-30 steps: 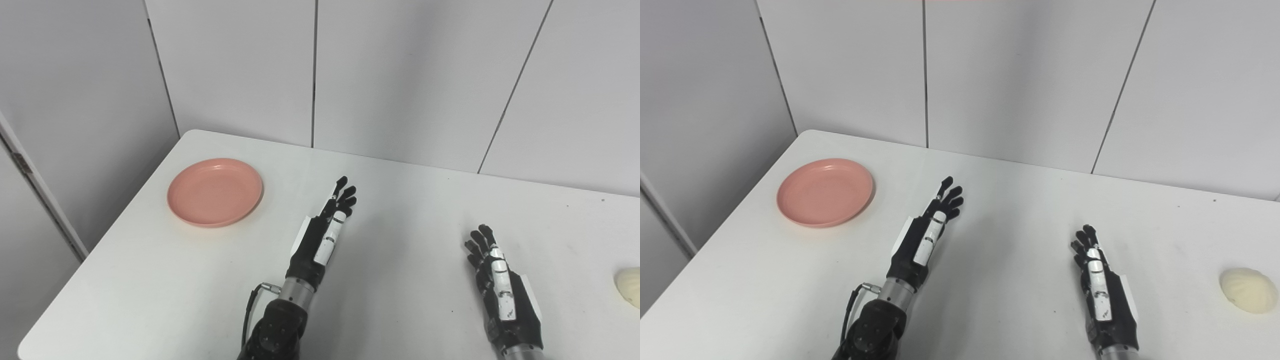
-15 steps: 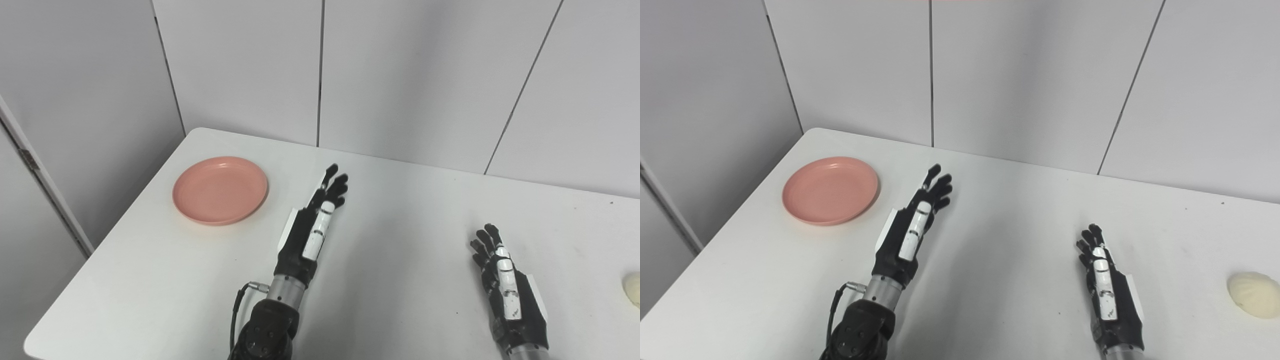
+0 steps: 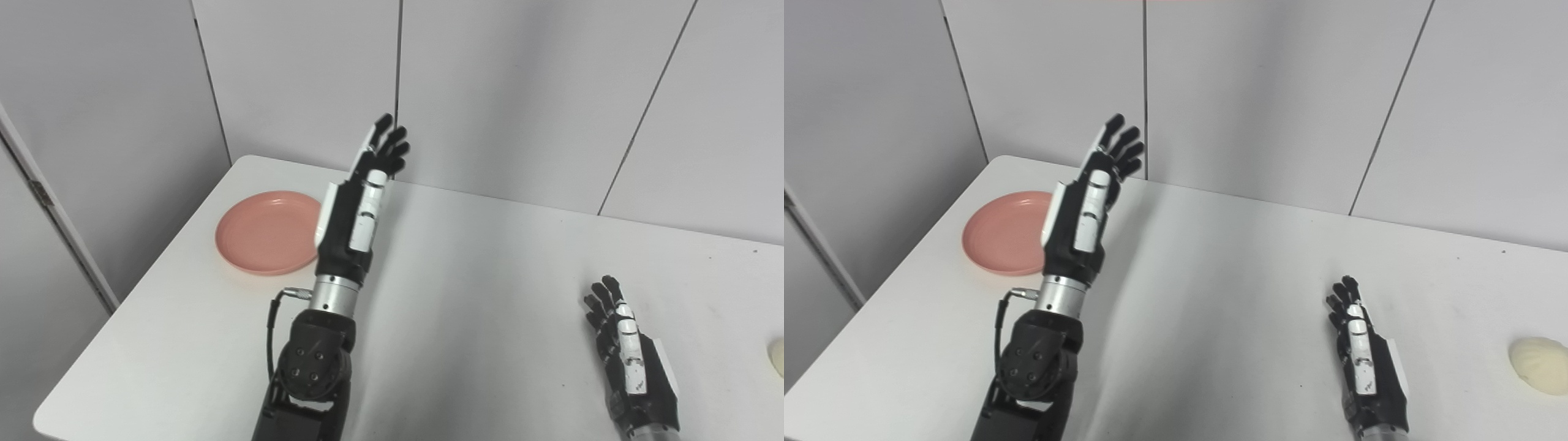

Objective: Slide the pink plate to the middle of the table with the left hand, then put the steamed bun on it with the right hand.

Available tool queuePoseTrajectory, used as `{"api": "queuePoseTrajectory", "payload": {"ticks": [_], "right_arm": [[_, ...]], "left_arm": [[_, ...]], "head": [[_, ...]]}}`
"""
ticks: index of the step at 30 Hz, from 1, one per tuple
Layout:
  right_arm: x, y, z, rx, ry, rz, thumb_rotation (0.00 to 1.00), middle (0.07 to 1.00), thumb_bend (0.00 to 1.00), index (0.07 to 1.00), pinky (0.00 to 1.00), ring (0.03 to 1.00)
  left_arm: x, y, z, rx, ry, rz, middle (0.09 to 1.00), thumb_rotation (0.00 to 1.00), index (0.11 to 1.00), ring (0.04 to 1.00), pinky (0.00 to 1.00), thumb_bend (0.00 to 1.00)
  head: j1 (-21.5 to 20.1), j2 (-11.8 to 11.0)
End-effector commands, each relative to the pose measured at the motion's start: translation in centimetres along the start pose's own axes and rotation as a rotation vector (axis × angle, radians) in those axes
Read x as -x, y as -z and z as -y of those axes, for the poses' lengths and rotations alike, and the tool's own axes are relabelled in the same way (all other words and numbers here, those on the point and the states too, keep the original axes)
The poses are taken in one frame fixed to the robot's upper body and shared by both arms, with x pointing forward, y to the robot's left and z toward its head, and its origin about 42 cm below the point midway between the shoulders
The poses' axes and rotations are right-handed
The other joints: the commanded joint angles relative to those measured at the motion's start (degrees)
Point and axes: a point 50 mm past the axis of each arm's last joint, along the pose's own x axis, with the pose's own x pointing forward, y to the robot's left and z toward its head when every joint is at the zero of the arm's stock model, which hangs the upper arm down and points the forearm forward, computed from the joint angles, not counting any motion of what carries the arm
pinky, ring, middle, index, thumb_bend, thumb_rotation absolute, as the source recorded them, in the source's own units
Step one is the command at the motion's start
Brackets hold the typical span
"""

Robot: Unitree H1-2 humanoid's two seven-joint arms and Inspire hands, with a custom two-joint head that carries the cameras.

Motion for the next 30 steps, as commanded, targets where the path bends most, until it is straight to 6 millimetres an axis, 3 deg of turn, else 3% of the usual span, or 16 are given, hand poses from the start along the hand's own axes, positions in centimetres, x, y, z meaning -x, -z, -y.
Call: {"api": "queuePoseTrajectory", "payload": {"ticks": [1, 14, 30], "right_arm": [[0.2, 0.1, 0.7, -0.005, 0.002, -0.002, 1.00, 0.974, 0.27, 0.983, 1.00, 0.964], [0.4, 0.0, 1.5, 0.013, -0.008, 0.005, 1.00, 0.975, 0.24, 0.985, 1.00, 0.963], [0.5, 0.0, 2.1, 0.016, -0.004, 0.005, 1.00, 0.966, 0.26, 0.976, 0.99, 0.952]], "left_arm": [[-1.5, -2.3, -0.6, -0.002, -0.014, 0.114, 0.920, 1.00, 0.919, 0.906, 0.90, 0.45], [-2.6, -3.6, -7.3, -0.090, -0.207, 0.170, 0.911, 1.00, 0.916, 0.903, 0.92, 0.47], [-2.4, -1.4, -14.9, -0.115, -0.380, 0.117, 0.906, 1.00, 0.919, 0.897, 0.92, 0.46]], "head": [[0.09, -0.01], [2.10, -0.70], [3.26, -0.64]]}}
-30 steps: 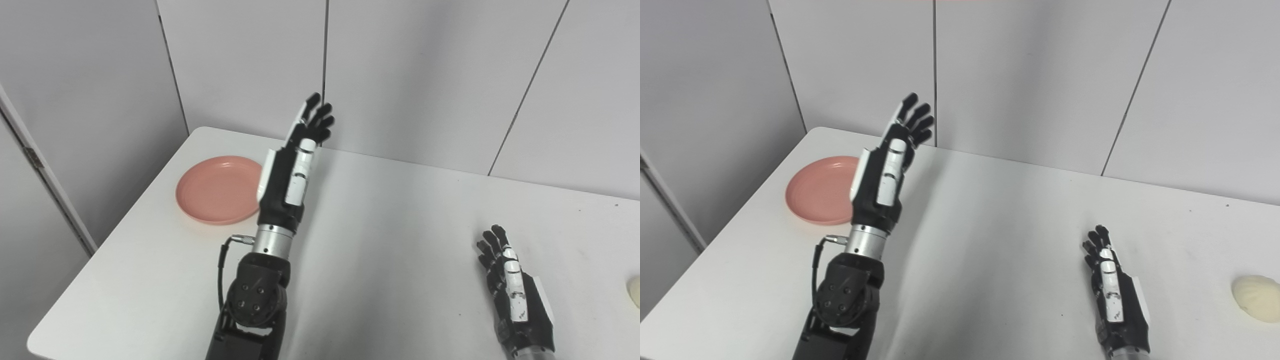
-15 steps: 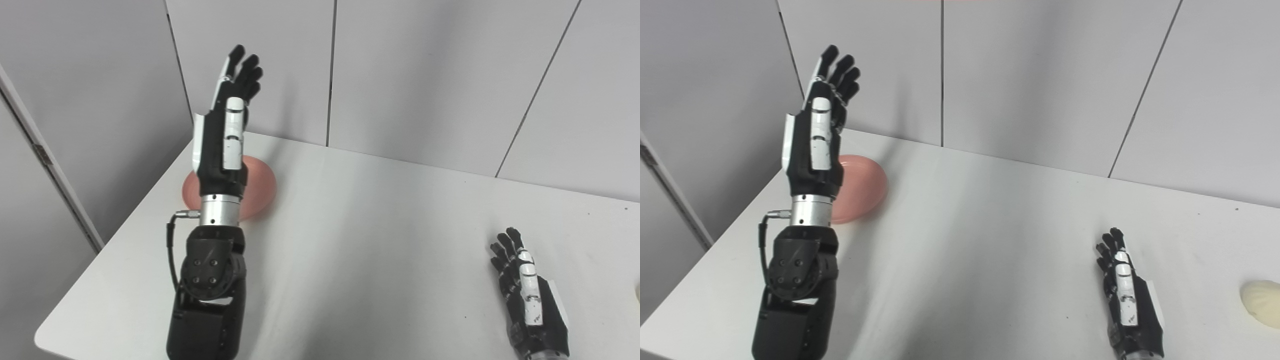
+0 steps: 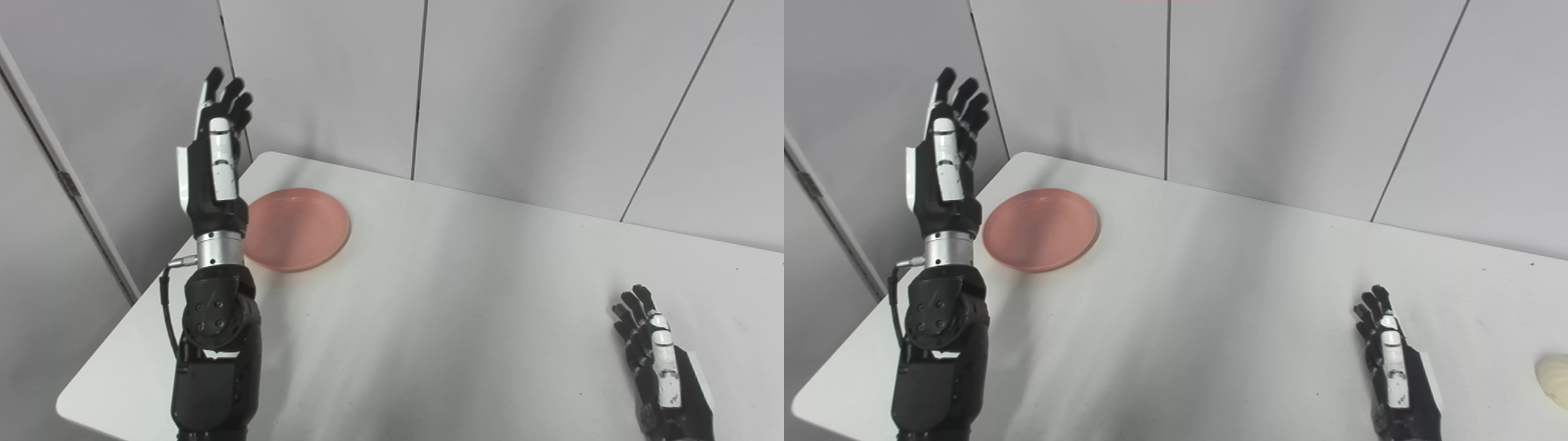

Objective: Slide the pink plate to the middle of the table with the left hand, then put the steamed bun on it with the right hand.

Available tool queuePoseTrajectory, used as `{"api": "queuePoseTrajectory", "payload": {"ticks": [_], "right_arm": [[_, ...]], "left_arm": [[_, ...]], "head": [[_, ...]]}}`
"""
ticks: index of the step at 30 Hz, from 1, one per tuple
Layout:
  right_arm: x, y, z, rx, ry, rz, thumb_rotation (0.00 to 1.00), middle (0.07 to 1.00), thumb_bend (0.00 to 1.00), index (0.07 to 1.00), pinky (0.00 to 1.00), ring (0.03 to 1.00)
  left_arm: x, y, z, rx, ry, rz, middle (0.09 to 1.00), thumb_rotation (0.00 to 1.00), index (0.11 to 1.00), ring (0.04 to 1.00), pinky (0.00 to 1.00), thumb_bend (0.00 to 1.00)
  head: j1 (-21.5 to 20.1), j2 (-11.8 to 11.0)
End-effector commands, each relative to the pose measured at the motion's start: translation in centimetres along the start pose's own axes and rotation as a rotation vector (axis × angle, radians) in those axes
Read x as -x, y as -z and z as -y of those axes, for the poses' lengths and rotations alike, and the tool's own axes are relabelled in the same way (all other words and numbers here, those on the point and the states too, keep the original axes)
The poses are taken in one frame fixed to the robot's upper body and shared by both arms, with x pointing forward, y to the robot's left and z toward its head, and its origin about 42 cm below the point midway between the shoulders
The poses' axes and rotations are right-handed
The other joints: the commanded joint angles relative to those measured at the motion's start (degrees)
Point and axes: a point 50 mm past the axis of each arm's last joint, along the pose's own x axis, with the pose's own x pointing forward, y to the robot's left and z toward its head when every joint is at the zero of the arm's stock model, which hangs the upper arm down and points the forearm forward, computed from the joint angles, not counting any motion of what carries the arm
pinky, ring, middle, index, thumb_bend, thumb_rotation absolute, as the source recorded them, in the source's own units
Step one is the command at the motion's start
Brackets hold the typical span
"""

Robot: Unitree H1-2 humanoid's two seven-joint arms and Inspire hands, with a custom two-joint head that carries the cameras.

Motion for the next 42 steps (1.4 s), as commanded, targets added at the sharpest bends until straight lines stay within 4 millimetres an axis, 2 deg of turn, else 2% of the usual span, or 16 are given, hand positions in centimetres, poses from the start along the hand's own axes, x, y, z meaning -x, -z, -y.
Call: {"api": "queuePoseTrajectory", "payload": {"ticks": [1, 9, 15, 25, 34, 42], "right_arm": [[0.4, 0.2, 0.6, 0.015, 0.001, 0.012, 1.00, 0.967, 0.26, 0.978, 0.99, 0.953], [0.3, 0.2, 0.7, 0.014, -0.008, 0.014, 1.00, 0.976, 0.29, 0.987, 1.00, 0.961], [0.4, 0.1, 0.6, 0.019, -0.008, 0.014, 1.00, 0.977, 0.27, 0.991, 1.00, 0.963], [0.5, 0.0, 0.5, 0.022, -0.012, 0.015, 1.00, 0.977, 0.27, 0.989, 1.00, 0.960], [0.5, 0.0, 0.4, 0.019, -0.006, 0.012, 1.00, 0.963, 0.30, 0.972, 0.97, 0.947], [0.6, 0.0, 0.4, 0.026, -0.008, 0.012, 1.00, 0.957, 0.32, 0.965, 0.96, 0.939]], "left_arm": [[-1.5, -1.2, -0.5, 0.015, -0.012, 0.093, 0.909, 1.00, 0.920, 0.898, 0.92, 0.46], [-2.1, 1.3, -3.2, 0.012, -0.065, 0.049, 0.911, 1.00, 0.918, 0.900, 0.93, 0.48], [-2.3, 3.4, -4.5, 0.064, -0.080, 0.013, 0.897, 1.00, 0.917, 0.894, 0.95, 0.46], [-2.5, 5.6, -5.7, 0.071, -0.111, -0.053, 0.908, 1.00, 0.920, 0.907, 0.97, 0.46], [-2.3, 7.0, -6.3, 0.053, -0.127, -0.107, 0.926, 1.00, 0.931, 0.918, 0.96, 0.47], [-2.1, 8.3, -6.4, 0.059, -0.130, -0.169, 0.930, 1.00, 0.938, 0.933, 0.97, 0.44]], "head": [[-0.08, 0.07], [0.17, 0.19], [0.25, 0.18], [0.21, 0.56], [0.29, 0.63], [0.41, 0.69]]}}
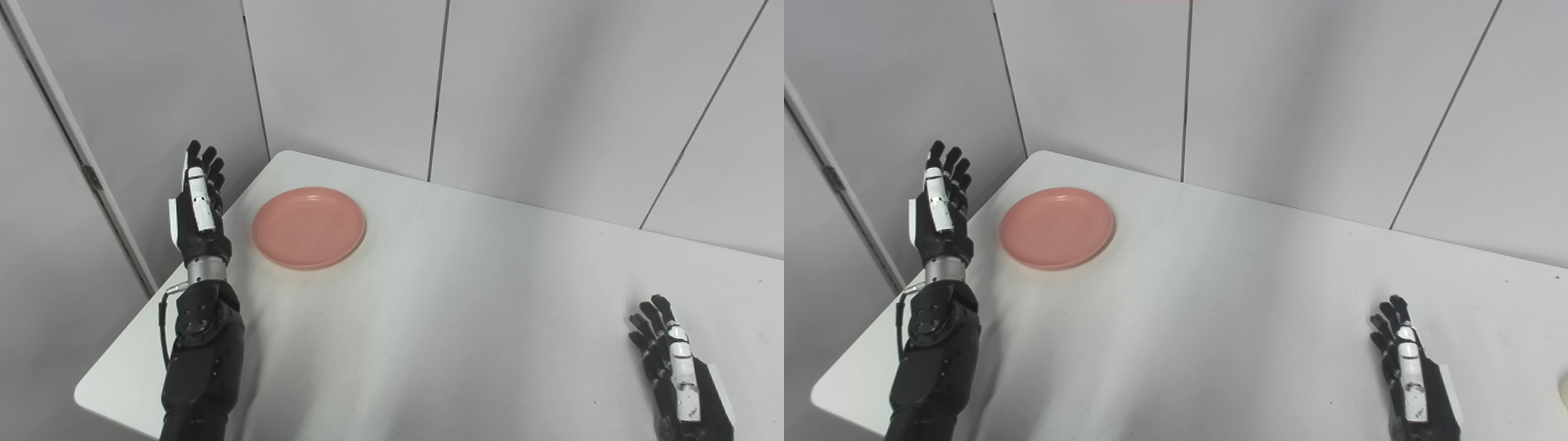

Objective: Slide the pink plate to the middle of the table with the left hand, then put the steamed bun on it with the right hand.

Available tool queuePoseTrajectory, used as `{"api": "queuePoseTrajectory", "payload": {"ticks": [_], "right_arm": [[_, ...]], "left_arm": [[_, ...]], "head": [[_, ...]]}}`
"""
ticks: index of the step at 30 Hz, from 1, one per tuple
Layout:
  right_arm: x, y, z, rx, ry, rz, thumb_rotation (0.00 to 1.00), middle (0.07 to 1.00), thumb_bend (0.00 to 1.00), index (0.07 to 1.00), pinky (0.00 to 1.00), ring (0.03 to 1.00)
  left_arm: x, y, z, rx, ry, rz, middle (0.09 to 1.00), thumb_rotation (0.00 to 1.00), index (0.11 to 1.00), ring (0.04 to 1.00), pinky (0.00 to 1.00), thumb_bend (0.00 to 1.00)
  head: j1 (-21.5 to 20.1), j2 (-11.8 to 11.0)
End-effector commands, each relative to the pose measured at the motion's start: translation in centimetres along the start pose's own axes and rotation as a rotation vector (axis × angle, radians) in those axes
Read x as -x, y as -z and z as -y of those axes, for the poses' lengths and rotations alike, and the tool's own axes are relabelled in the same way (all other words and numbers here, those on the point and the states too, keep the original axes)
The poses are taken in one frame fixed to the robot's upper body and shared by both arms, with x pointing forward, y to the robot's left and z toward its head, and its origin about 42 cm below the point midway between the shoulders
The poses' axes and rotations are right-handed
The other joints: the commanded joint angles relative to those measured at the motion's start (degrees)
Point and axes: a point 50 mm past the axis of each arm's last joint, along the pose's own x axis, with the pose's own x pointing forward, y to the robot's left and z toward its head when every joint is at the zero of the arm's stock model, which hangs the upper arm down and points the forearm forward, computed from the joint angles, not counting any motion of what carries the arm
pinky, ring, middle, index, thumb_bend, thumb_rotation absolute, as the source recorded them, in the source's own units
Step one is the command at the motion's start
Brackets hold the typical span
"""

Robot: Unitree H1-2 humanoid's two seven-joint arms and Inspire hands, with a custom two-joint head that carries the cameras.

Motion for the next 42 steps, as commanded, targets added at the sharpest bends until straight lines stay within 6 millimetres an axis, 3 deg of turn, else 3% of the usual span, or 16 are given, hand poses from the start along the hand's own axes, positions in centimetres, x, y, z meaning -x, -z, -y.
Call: {"api": "queuePoseTrajectory", "payload": {"ticks": [1, 14, 42], "right_arm": [[0.5, 0.0, 0.1, 0.007, 0.004, 0.013, 1.00, 0.956, 0.32, 0.964, 0.96, 0.938], [0.5, 0.0, 0.0, 0.005, 0.002, 0.021, 0.97, 0.955, 0.32, 0.962, 0.96, 0.937], [0.4, 0.0, -0.2, 0.001, 0.000, 0.023, 0.99, 0.957, 0.30, 0.966, 0.95, 0.937]], "left_arm": [[-1.8, -1.9, 0.7, -0.004, 0.029, 0.065, 0.928, 1.00, 0.937, 0.933, 0.97, 0.44], [-1.3, 0.4, 1.6, -0.031, 0.017, -0.044, 0.914, 1.00, 0.925, 0.906, 0.96, 0.41], [-1.4, 5.3, -0.5, -0.026, -0.027, -0.215, 0.908, 1.00, 0.916, 0.907, 0.93, 0.39]], "head": [[-0.04, 0.11], [-0.26, 0.32], [-0.81, 0.05]]}}
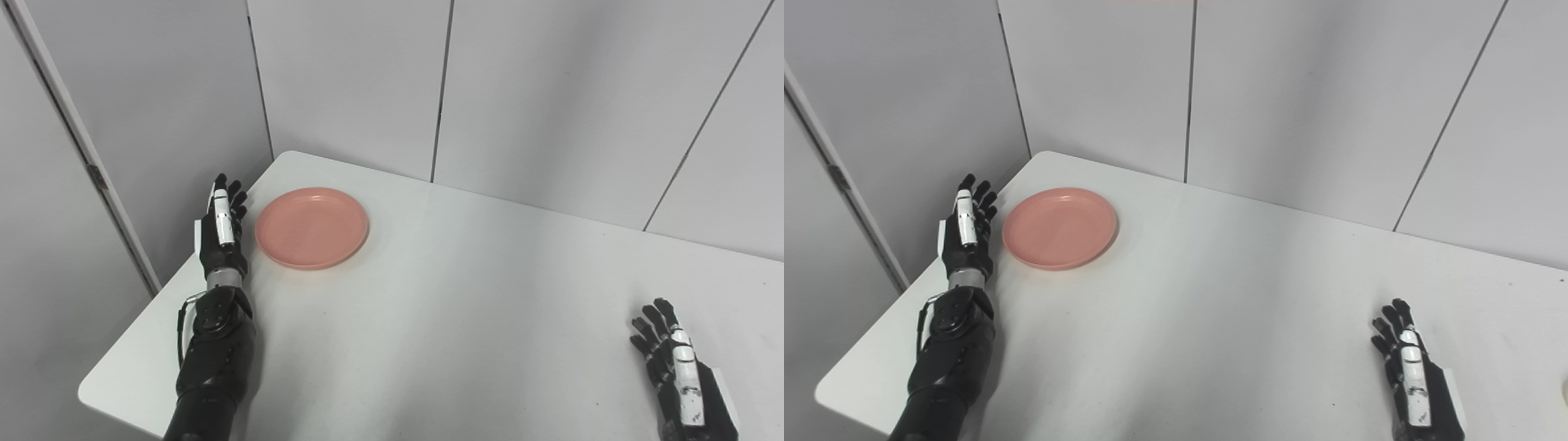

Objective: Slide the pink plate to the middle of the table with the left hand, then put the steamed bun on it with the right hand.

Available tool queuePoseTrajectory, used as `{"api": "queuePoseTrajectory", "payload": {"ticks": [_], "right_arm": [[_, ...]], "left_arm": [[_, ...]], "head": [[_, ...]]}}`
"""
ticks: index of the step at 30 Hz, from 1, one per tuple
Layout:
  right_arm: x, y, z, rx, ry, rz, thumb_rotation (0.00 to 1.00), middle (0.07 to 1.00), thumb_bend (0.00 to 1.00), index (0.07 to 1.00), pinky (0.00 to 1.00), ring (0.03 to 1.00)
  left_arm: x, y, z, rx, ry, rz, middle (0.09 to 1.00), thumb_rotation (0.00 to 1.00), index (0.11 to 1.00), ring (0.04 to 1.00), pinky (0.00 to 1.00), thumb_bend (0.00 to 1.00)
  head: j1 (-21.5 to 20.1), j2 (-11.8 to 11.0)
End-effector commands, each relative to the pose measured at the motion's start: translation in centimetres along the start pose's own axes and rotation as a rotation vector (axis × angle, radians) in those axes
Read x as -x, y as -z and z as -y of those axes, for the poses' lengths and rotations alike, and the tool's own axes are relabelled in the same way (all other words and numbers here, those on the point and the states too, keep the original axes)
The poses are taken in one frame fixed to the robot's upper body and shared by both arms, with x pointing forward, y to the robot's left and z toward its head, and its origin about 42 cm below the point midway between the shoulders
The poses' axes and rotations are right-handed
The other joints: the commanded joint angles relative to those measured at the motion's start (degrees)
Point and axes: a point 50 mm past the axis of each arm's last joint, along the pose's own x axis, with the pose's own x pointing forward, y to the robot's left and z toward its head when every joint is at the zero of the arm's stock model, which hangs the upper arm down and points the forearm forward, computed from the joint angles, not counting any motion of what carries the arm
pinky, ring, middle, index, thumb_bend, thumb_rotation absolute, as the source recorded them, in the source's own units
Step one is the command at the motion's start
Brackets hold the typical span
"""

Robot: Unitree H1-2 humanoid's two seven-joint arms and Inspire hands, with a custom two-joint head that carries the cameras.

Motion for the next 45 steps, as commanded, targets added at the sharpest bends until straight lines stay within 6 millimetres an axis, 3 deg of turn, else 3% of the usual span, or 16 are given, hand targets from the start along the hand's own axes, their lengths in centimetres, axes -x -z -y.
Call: {"api": "queuePoseTrajectory", "payload": {"ticks": [1, 10, 23, 37, 45], "right_arm": [[0.3, 0.0, -0.2, -0.005, 0.000, 0.024, 0.99, 0.956, 0.30, 0.965, 0.95, 0.937], [0.3, 0.0, -0.4, -0.006, 0.004, 0.020, 0.95, 0.939, 0.32, 0.947, 0.93, 0.919], [0.3, -0.1, -0.7, -0.010, -0.003, 0.027, 0.97, 0.949, 0.32, 0.953, 0.96, 0.931], [0.4, -0.4, -1.0, 0.008, -0.004, 0.029, 0.99, 0.950, 0.31, 0.956, 0.96, 0.930], [0.4, -0.3, -1.3, 0.019, 0.000, 0.027, 0.98, 0.957, 0.30, 0.964, 0.97, 0.943]], "left_arm": [[-0.4, 0.3, 0.2, -0.010, 0.010, -0.026, 0.909, 1.00, 0.915, 0.906, 0.93, 0.40], [-0.1, 1.4, 1.1, -0.057, 0.062, -0.065, 0.897, 1.00, 0.906, 0.896, 0.91, 0.41], [0.3, 2.7, 3.0, -0.066, 0.136, -0.126, 0.915, 1.00, 0.917, 0.909, 0.92, 0.39], [0.7, 3.4, 3.6, -0.116, 0.157, -0.154, 0.893, 1.00, 0.897, 0.887, 0.89, 0.39], [0.9, 3.3, 4.5, -0.113, 0.217, -0.150, 0.915, 1.00, 0.917, 0.910, 0.93, 0.39]], "head": [[-0.19, -0.04], [-0.74, -0.03], [-1.40, 0.39], [-3.07, 1.08], [-4.65, 1.51]]}}
